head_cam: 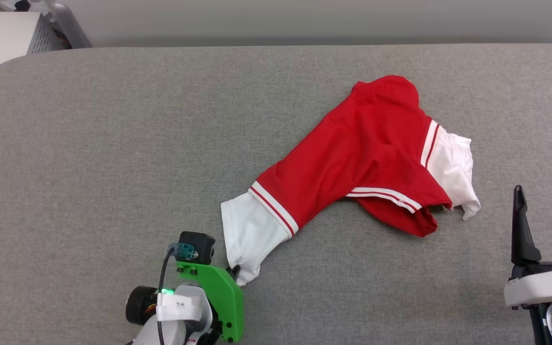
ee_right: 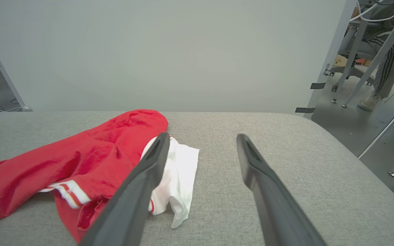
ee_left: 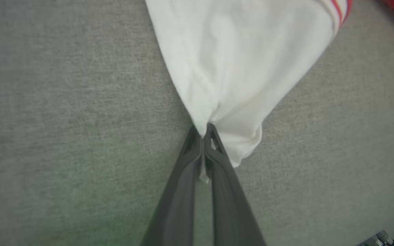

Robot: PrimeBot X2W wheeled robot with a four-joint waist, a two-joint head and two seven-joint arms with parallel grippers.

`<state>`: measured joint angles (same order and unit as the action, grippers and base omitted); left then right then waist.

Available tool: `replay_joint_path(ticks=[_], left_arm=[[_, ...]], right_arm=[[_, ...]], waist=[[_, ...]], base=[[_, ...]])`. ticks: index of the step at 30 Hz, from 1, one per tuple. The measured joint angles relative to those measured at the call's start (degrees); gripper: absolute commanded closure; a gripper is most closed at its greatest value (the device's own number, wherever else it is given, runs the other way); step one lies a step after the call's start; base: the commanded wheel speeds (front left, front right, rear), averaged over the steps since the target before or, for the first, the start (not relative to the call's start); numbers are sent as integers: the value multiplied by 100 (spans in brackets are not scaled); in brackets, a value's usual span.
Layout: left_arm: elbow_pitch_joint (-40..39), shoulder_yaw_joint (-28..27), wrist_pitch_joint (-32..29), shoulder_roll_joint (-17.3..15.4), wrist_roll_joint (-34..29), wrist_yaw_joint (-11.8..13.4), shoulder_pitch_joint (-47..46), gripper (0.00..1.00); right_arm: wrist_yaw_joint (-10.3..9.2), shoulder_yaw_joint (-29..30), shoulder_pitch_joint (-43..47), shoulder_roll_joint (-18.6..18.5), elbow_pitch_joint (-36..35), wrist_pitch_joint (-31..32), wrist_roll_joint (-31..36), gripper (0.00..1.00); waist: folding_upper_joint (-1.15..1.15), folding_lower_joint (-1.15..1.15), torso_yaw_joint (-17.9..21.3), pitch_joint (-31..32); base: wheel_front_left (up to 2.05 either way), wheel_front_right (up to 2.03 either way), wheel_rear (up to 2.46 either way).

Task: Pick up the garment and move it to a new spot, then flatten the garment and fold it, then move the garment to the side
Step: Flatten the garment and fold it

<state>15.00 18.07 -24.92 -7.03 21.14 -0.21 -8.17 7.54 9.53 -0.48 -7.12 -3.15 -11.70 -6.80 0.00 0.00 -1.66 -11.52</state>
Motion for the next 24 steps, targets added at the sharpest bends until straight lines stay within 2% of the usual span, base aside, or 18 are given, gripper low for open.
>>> replay_joint_path(ticks=[5,11,16,22,24], left_arm=[[-51,-380,653,-70,58,154,-3,100],[-564,-590,985,-224,118,186,-11,100],[-1039,-725,1137,-276,114,303,-14,100],[-1317,-762,1183,-359,112,366,-19,100],[-1373,-753,1189,-361,112,375,-32,100]], right_arm=[[0,7,29,-125,49,350,-2,0],[0,-55,48,-424,89,1369,-243,0],[1,98,-136,-611,-83,2818,-505,0],[0,355,-727,-622,-40,4701,-609,0],[0,398,-918,-565,18,5137,-614,0]], waist=[[0,0,-128,176],[0,0,-311,314],[0,0,-412,260],[0,0,-482,62],[0,0,-512,-6]], base=[[0,0,0],[0,0,0],[0,0,0],[0,0,0],[0,0,0]])
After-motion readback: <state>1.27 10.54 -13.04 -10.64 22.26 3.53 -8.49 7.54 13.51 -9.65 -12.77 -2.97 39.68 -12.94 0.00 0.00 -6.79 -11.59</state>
